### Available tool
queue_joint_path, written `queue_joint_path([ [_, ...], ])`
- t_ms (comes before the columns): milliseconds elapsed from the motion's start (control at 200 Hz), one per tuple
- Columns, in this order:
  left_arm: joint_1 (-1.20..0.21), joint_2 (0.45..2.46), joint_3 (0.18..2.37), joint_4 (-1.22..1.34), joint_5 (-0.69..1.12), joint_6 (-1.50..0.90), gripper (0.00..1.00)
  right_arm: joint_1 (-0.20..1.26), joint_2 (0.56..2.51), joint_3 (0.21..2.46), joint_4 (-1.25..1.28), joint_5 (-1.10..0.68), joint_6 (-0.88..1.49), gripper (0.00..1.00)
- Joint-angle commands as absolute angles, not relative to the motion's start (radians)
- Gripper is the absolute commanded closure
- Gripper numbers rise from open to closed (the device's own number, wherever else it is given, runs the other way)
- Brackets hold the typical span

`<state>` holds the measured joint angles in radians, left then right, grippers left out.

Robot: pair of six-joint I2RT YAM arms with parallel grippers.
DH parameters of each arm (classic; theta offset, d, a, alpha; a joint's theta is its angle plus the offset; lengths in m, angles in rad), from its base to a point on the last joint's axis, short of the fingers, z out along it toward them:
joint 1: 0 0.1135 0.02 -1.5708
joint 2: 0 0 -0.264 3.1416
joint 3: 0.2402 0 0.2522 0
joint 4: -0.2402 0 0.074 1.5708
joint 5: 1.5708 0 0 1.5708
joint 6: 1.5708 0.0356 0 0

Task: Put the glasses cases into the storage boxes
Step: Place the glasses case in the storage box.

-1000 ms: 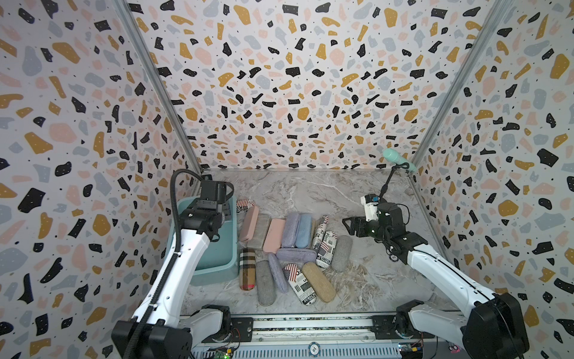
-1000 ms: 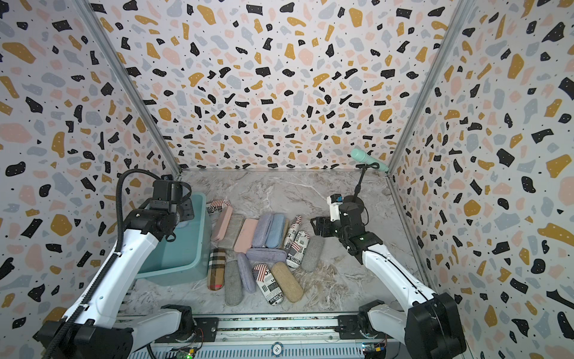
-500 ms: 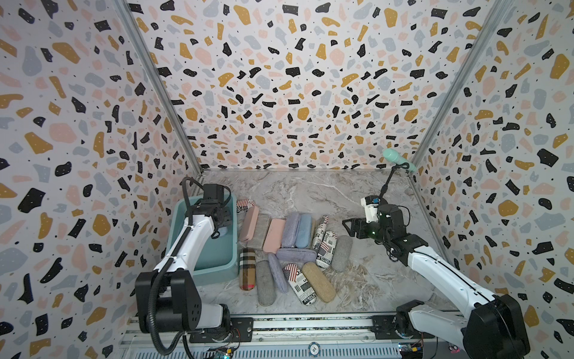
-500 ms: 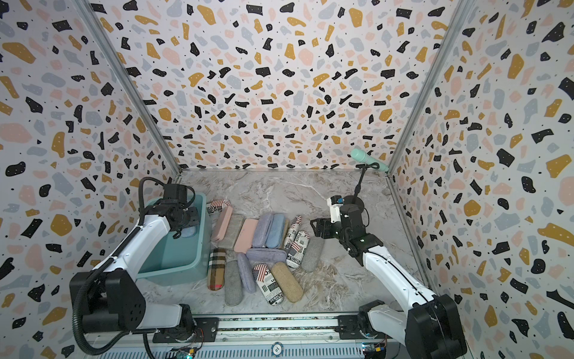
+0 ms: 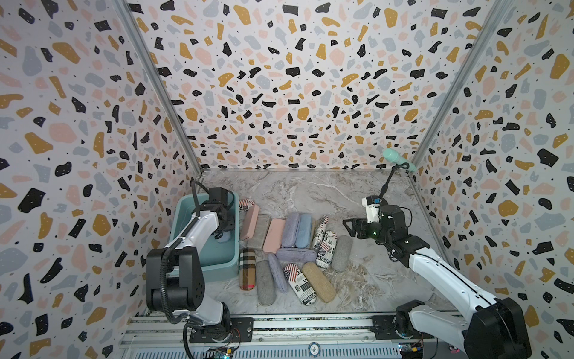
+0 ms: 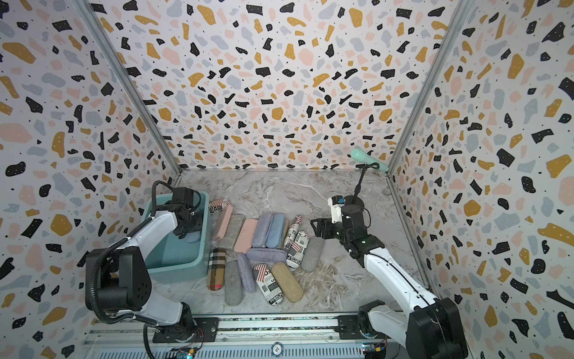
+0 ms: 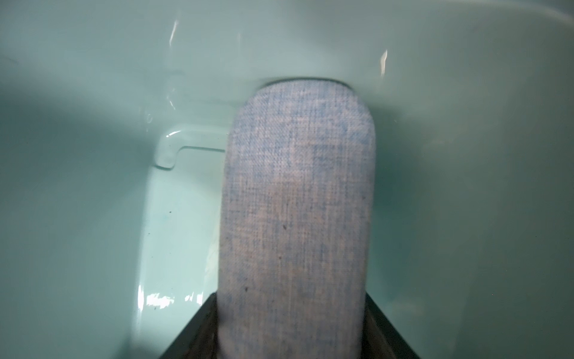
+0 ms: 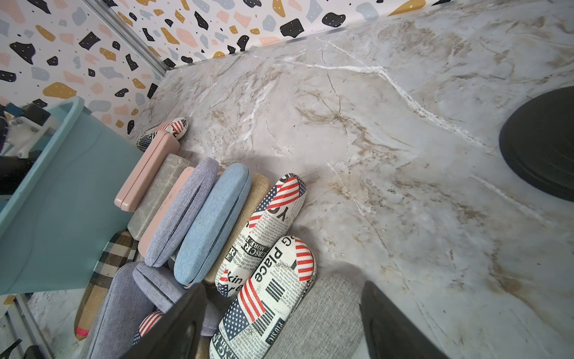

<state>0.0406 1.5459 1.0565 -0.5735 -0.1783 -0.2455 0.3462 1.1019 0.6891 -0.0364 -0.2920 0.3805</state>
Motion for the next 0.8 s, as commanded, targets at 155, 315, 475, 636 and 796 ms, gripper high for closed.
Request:
queue_joint_path([
  [155,0.041,1.546,1.015,-0.491,-0.119,-0.233,0.38,0.342,1.080,0.694,-0.032,-0.292,0.381,0.20],
  [315,0.041,1.548,0.994,-0.478,-0.112,-0.235,0.34,0.341,1.079,0.693,-0.032,-0.290,0.380,0.20],
  [475,0.041,1.530,0.997,-0.479,-0.109,-0.238,0.32,0.341,1.080,0.696,-0.035,-0.292,0.381,0.20],
  [636,0.041,1.499,1.021,-0.501,-0.129,-0.240,0.28,0.342,1.078,0.702,-0.042,-0.291,0.378,0.20],
  [796,0.041,1.448,1.056,-0.520,-0.159,-0.251,0.21,0.342,1.077,0.710,-0.052,-0.296,0.377,0.20],
])
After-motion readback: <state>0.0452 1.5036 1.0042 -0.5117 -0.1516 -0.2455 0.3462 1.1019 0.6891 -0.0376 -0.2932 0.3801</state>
